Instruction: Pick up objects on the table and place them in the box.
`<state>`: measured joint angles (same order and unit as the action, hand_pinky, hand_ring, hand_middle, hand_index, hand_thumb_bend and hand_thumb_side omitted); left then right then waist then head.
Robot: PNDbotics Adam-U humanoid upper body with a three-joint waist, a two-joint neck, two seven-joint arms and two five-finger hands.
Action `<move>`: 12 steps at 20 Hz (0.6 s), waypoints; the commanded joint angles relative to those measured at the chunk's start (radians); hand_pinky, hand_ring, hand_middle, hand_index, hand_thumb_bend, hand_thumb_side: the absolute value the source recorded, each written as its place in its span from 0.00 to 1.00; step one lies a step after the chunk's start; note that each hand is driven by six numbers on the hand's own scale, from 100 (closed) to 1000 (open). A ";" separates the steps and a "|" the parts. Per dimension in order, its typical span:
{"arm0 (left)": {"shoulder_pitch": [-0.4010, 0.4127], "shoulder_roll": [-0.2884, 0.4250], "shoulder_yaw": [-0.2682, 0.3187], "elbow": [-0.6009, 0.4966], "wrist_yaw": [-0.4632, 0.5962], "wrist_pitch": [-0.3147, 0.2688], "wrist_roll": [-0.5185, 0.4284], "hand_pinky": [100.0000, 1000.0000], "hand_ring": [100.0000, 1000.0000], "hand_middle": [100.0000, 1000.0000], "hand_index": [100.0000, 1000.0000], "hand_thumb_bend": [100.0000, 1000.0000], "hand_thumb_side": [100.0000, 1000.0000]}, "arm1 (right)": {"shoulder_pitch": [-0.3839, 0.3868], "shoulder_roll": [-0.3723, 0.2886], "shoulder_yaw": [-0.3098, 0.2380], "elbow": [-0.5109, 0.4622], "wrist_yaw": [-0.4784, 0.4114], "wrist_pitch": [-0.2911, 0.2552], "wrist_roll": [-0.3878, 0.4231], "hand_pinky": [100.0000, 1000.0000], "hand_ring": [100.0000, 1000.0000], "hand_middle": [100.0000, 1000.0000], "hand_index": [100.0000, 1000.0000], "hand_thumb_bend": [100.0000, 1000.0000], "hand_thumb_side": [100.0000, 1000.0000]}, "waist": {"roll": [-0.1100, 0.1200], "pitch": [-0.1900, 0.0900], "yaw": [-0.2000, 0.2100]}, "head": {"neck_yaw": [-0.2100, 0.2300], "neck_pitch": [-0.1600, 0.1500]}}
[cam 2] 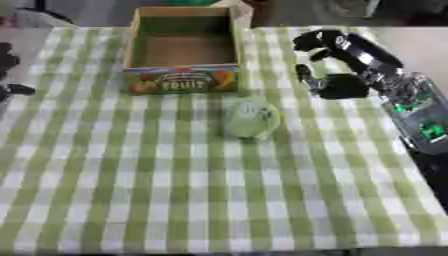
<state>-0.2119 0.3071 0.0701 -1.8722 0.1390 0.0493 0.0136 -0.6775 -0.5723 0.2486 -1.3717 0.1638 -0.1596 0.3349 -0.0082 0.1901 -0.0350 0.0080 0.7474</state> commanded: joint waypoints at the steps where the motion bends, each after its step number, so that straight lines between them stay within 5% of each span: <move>1: -0.011 0.008 0.000 -0.014 0.004 -0.001 -0.004 0.55 0.88 0.83 0.66 0.17 0.41 | -0.028 -0.033 0.002 0.009 0.024 -0.005 0.018 0.78 0.86 0.75 0.86 0.00 0.16 | 0.001 -0.018 0.001 | -0.002 0.004; 12: -0.010 0.005 -0.003 -0.013 0.006 -0.001 -0.008 0.55 0.88 0.83 0.66 0.17 0.41 | -0.072 0.015 0.048 0.091 0.109 -0.041 0.086 0.80 0.88 0.78 0.87 0.00 0.28 | 0.004 -0.019 0.006 | -0.010 0.003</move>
<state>-0.2119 0.2994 0.0692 -1.8720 0.1395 0.0499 0.0083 -0.7257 -0.5460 0.2990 -1.2792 0.2591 -0.1945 0.4104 -0.0049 0.1887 -0.0297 -0.0001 0.7474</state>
